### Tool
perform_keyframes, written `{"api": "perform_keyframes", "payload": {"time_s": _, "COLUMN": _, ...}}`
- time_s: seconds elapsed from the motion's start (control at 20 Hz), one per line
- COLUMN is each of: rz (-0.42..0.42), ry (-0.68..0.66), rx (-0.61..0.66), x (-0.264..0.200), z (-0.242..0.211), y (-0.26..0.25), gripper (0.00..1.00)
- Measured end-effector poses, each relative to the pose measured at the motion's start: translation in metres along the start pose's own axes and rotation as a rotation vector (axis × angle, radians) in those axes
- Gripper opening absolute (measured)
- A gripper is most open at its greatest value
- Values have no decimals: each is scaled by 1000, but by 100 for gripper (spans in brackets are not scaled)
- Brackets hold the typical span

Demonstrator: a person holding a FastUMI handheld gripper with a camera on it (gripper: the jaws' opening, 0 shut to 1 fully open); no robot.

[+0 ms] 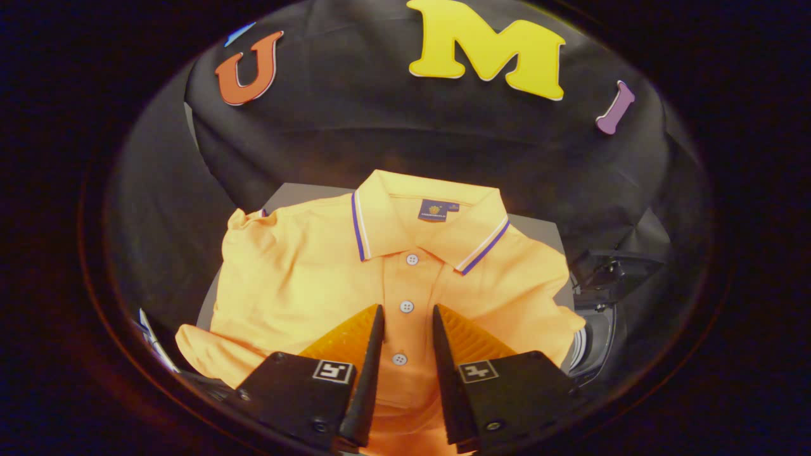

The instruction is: Put the clothes into the washing machine and then close the washing machine lid.

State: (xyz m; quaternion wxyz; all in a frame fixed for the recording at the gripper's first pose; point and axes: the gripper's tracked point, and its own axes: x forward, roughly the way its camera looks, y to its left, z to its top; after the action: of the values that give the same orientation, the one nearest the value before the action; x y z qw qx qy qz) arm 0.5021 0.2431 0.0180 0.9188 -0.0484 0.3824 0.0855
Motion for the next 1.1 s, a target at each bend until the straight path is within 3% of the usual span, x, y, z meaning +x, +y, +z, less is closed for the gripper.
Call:
{"api": "perform_keyframes", "payload": {"time_s": 0.15, "rz": -8, "ry": -6, "rx": -35, "x": 0, "z": -3, "y": 2, "gripper": 11}}
{"api": "perform_keyframes", "payload": {"time_s": 0.2, "rz": -15, "ry": -13, "rx": -61, "x": -3, "z": -6, "y": 2, "gripper": 9}}
{"api": "perform_keyframes", "payload": {"time_s": 0.35, "rz": -3, "ry": -42, "rx": -107, "x": -7, "z": -9, "y": 2, "gripper": 6}}
{"api": "perform_keyframes", "payload": {"time_s": 0.6, "rz": 128, "ry": -119, "rx": -50, "x": -31, "z": -16, "y": 4, "gripper": 4}}
{"api": "perform_keyframes", "payload": {"time_s": 0.8, "rz": 182, "ry": -238, "rx": 20, "x": -73, "z": 5, "y": -7, "gripper": 4}}
{"api": "perform_keyframes", "payload": {"time_s": 1.1, "rz": 210, "ry": -386, "rx": -7, "x": -155, "z": 8, "y": -17, "gripper": 4}}
